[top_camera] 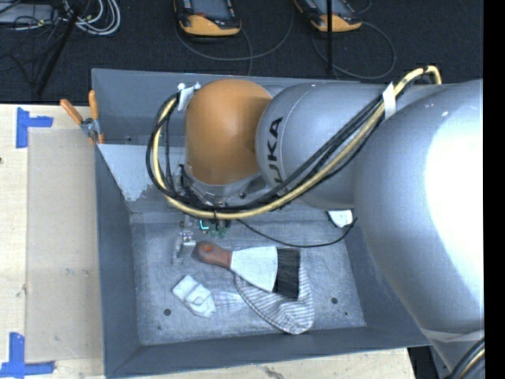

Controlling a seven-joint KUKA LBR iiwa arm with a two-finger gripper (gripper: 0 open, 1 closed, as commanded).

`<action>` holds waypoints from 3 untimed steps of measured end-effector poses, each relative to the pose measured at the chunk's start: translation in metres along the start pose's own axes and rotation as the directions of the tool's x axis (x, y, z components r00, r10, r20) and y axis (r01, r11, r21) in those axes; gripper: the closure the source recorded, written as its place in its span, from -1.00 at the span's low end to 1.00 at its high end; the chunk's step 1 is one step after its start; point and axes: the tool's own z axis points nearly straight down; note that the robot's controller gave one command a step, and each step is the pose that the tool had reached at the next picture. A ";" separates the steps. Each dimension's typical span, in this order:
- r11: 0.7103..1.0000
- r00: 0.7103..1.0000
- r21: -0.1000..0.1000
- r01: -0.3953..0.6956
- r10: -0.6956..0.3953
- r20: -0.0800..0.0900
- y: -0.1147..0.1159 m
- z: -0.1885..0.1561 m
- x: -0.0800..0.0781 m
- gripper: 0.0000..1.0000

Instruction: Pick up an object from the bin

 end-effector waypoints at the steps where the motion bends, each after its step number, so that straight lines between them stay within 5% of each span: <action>1: 1.000 1.000 -0.001 -0.005 0.005 0.008 -0.001 -0.005 -0.002 1.00; 3: 1.000 1.000 -0.001 -0.016 0.016 0.007 -0.004 -0.024 0.007 1.00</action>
Offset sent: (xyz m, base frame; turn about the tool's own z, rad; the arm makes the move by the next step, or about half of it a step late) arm 0.0000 0.0000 0.0000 0.0000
